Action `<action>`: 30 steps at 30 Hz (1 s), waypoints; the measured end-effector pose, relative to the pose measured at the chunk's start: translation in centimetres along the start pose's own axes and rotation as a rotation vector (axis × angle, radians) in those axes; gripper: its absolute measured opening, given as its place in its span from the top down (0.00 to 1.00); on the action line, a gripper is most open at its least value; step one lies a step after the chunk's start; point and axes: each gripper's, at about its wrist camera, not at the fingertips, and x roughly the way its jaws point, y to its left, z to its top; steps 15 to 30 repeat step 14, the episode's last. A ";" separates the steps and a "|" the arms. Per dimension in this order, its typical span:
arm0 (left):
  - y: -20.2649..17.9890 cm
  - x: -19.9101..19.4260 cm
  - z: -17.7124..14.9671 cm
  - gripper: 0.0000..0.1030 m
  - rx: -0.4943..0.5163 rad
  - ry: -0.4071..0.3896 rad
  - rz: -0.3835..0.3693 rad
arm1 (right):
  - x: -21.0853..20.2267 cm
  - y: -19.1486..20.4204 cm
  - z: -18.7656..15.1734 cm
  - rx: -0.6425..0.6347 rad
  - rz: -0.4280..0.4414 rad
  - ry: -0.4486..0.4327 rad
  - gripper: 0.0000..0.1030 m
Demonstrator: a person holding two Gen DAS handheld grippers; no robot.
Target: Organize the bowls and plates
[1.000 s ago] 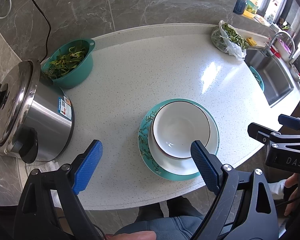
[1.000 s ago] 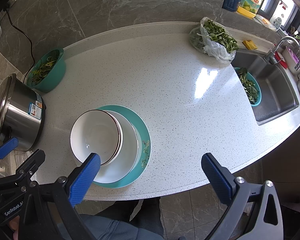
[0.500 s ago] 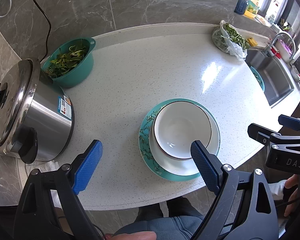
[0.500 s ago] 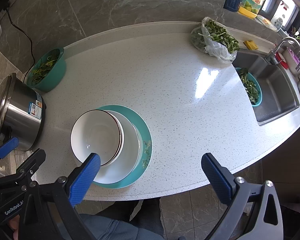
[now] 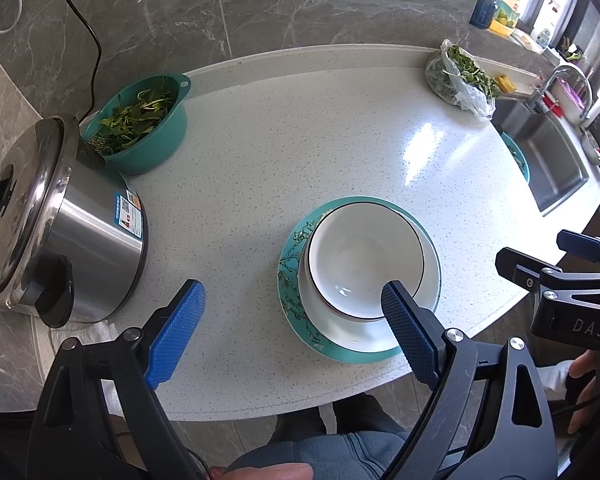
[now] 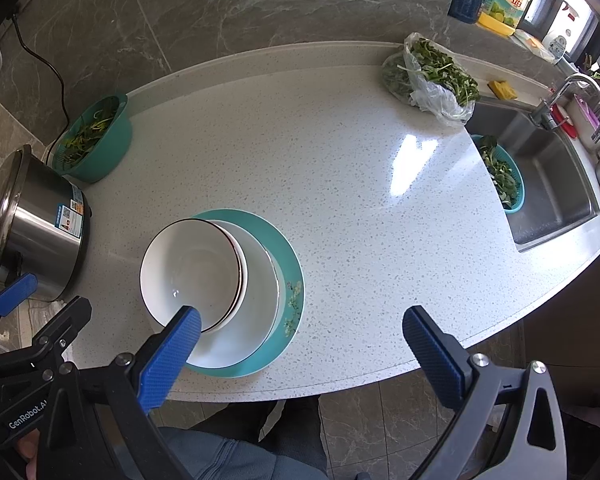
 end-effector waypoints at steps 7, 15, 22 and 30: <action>-0.1 0.1 0.1 0.13 -0.006 0.000 -0.002 | 0.1 0.0 0.1 -0.003 0.001 0.002 0.00; 0.0 0.2 0.3 0.13 -0.011 -0.006 -0.006 | 0.7 -0.4 0.4 -0.012 0.008 0.008 0.00; 0.0 0.2 0.3 0.13 -0.011 -0.006 -0.006 | 0.7 -0.4 0.4 -0.012 0.008 0.008 0.00; 0.0 0.2 0.3 0.13 -0.011 -0.006 -0.006 | 0.7 -0.4 0.4 -0.012 0.008 0.008 0.00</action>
